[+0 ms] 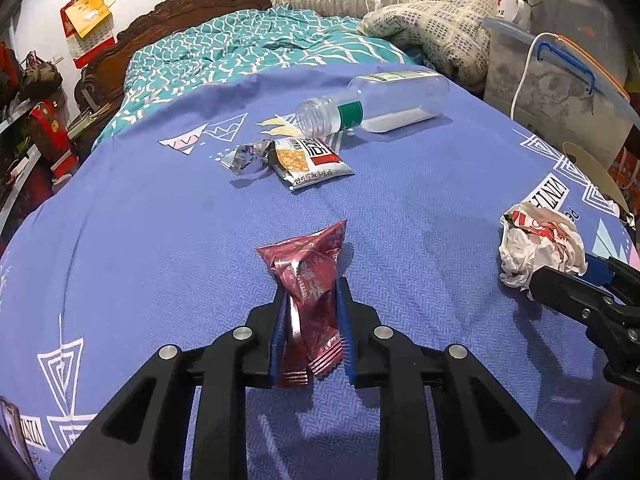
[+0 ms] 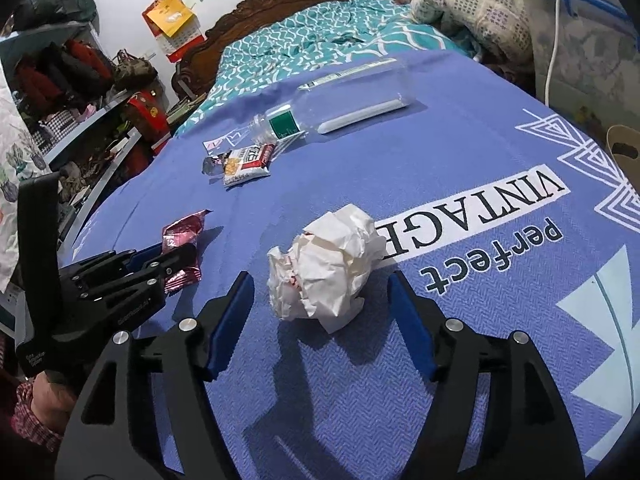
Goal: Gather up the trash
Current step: 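Lift the red wrapper and crumpled paper and carry both toward the wastebasket, then lower both items into the wastebasket and open both grippers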
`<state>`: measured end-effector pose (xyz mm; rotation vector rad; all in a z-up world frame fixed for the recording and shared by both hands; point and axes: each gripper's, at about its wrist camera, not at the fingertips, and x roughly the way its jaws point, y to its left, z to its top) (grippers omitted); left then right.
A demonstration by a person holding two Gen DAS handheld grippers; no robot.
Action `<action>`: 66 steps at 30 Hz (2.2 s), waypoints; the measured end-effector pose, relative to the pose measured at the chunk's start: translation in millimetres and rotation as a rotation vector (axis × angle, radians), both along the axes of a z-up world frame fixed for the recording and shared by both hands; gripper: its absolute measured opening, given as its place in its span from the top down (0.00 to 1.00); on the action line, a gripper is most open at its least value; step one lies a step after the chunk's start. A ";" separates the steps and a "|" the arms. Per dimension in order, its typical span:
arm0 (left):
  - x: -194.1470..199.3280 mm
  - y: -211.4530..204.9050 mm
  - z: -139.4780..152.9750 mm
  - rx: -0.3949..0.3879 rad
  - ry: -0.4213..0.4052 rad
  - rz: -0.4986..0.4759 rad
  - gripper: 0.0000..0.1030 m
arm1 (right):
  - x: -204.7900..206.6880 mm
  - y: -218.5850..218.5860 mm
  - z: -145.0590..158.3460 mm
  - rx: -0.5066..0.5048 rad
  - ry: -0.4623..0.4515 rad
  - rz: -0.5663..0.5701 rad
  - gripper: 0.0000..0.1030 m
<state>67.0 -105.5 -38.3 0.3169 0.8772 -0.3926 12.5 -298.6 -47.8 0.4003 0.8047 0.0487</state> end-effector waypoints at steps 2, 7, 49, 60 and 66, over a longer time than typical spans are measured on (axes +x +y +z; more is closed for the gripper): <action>0.5 0.6 -0.1 -0.003 0.003 0.000 0.80 | 1.8 -1.8 -1.5 0.010 0.009 -0.007 0.31; 1.3 0.3 -0.8 -0.003 0.006 0.001 0.79 | 3.6 -3.3 -2.5 0.016 0.015 -0.002 0.37; -48.2 -80.0 0.7 0.031 0.000 -0.200 0.82 | -63.2 -60.8 11.7 -0.011 -0.029 -0.151 0.61; -79.2 -159.4 7.7 0.060 -0.032 -0.369 0.82 | -111.4 -105.9 18.5 0.013 -0.071 -0.275 0.61; -92.0 -205.7 21.0 0.022 -0.024 -0.481 0.82 | -132.6 -141.4 20.6 0.028 -0.092 -0.351 0.61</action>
